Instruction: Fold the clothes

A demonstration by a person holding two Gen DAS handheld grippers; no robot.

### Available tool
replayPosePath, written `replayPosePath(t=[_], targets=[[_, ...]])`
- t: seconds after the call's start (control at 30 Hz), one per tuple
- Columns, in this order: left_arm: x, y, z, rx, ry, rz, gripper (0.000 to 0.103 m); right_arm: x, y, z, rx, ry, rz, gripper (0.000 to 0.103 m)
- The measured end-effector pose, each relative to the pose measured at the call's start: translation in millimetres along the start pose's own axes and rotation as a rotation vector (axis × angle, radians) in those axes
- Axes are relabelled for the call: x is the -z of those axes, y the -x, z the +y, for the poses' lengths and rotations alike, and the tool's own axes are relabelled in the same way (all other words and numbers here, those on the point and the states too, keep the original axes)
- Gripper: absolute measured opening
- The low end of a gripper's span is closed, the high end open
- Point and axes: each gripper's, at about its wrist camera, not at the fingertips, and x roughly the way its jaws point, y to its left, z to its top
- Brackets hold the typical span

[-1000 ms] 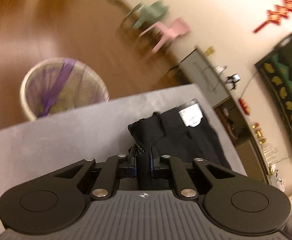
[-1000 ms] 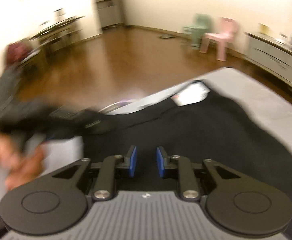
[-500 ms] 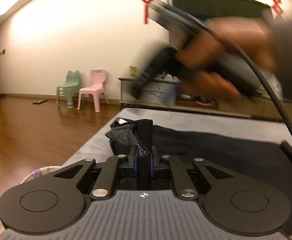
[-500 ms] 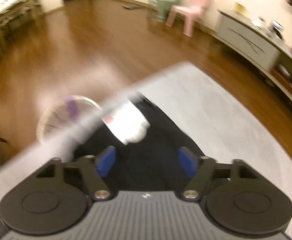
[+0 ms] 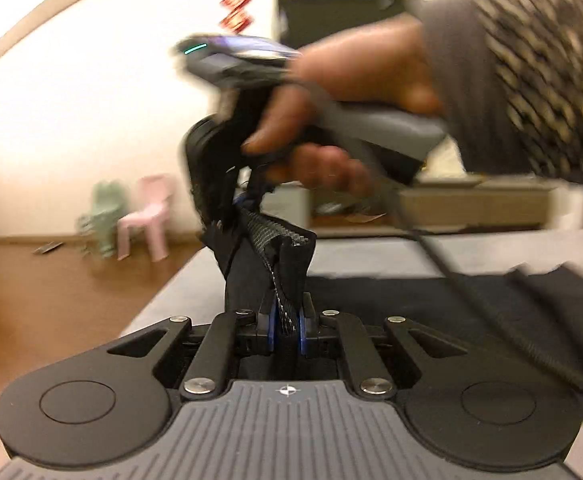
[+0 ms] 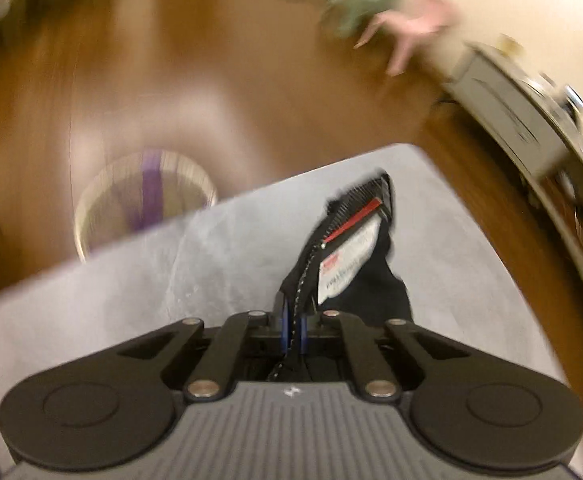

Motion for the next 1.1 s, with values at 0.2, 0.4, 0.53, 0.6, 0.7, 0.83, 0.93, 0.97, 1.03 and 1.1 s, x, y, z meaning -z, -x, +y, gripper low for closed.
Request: replayPosePath(t=[0.2, 0.4, 0.53, 0.6, 0.7, 0.83, 0.93, 0.97, 1.03, 1.1], targets=[[9, 8, -66, 0.229, -0.059, 0.055, 0.010, 159, 41, -121, -0.010, -0.460, -0.066, 0.005], [21, -2, -86, 0.364, -0.062, 0.192, 0.011, 255, 12, -158, -0.012, -0.651, -0.042, 0.006], [23, -8, -55, 0.493, 0.024, 0.205, 0.016, 266, 21, -162, -0.009, -0.650, -0.078, 0.006], [24, -11, -40, 0.557, 0.067, 0.212, 0.016, 264, 24, -163, 0.010, -0.627, -0.081, 0.006], [23, -13, -20, 0.620, 0.124, 0.214, 0.017, 265, 19, -165, 0.057, -0.582, -0.058, 0.006], [18, -16, 3, 0.537, 0.183, 0.208, 0.021, 267, 18, -160, 0.123, -0.537, -0.013, 0.012], [19, -29, 27, 0.366, 0.267, 0.249, 0.026, 266, 29, -153, 0.235, -0.475, -0.004, 0.037], [21, -35, 37, 0.308, 0.310, 0.284, 0.026, 263, 36, -151, 0.299, -0.458, -0.015, 0.041], [28, -45, 52, 0.219, 0.379, 0.342, 0.026, 251, 56, -147, 0.429, -0.445, -0.072, 0.048], [33, -50, 58, 0.185, 0.398, 0.379, 0.026, 227, 66, -139, 0.434, -0.421, -0.136, 0.050]])
